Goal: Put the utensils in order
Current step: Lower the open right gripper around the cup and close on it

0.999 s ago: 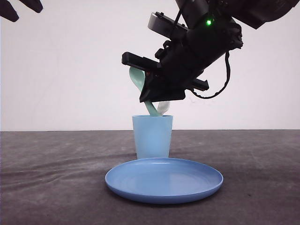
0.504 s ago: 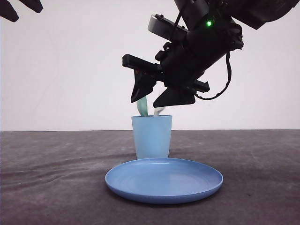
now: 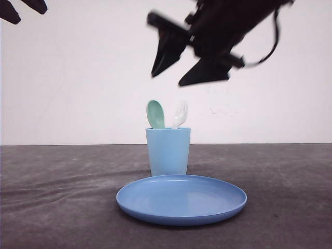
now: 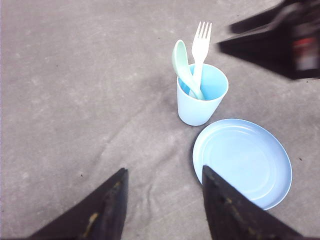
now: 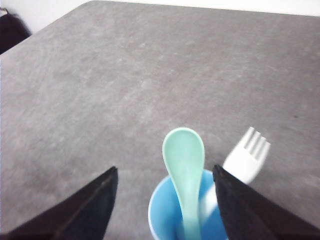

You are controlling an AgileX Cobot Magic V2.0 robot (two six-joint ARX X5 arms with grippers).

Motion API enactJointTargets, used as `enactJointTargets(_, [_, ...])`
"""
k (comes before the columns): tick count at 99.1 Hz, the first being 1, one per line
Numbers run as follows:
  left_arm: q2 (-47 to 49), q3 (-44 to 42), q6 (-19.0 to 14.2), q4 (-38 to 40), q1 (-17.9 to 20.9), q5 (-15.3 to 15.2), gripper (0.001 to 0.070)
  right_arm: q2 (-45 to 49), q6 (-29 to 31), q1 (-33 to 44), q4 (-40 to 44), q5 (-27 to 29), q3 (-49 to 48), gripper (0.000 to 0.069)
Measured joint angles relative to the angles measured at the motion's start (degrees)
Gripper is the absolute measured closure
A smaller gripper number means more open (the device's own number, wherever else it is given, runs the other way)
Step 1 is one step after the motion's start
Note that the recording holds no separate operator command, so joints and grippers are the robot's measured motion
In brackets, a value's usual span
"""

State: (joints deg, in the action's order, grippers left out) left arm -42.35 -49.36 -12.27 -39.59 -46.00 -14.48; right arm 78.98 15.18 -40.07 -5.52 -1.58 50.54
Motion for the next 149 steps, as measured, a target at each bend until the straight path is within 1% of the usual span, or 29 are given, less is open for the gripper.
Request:
enactJointTargets(5, [0.0, 0.0, 0.0, 0.0, 0.0, 0.0, 0.0432, -2.2, -0.1, 0.0, 3.3, 0.0, 0.0, 0.0238])
enactJointTargets(17, [0.0, 0.0, 0.0, 0.0, 0.0, 0.0, 0.0432, -6.7, -0.1, 0.0, 10.2, 0.0, 0.0, 0.0053])
enactJointTargets(22, [0.0, 0.0, 0.0, 0.0, 0.0, 0.0, 0.0432, -7.9, -0.1, 0.0, 12.6, 0.0, 0.0, 0.001])
enactJointTargets(42, [0.0, 0.0, 0.0, 0.0, 0.0, 0.0, 0.0432, -8.3, 1.3, -1.1, 20.7, 0.0, 0.0, 0.0011])
enactJointTargets(52, [0.0, 0.0, 0.0, 0.0, 0.0, 0.0, 0.0432, -7.0, 1.9, -2.3, 22.3, 0.5, 0.0, 0.0011])
enactJointTargets(59, [0.0, 0.0, 0.0, 0.0, 0.0, 0.0, 0.0432, -5.7, 2.9, -3.1, 23.0, 2.0, 0.0, 0.0011])
enactJointTargets(95, [0.0, 0.0, -0.7, -0.1, 0.0, 0.0, 0.0432, 3.2, 6.8, -3.7, 21.6, 5.7, 0.0, 0.0011])
enactJointTargets(116, [0.0, 0.0, -0.7, -0.1, 0.0, 0.0, 0.0432, 7.8, 7.6, -3.7, 18.6, 5.9, 0.3, 0.0011])
enactJointTargets(149, [0.0, 0.0, -0.7, -0.1, 0.0, 0.0, 0.0432, 14.3, 7.6, -2.9, 19.7, 5.7, 8.5, 0.0011])
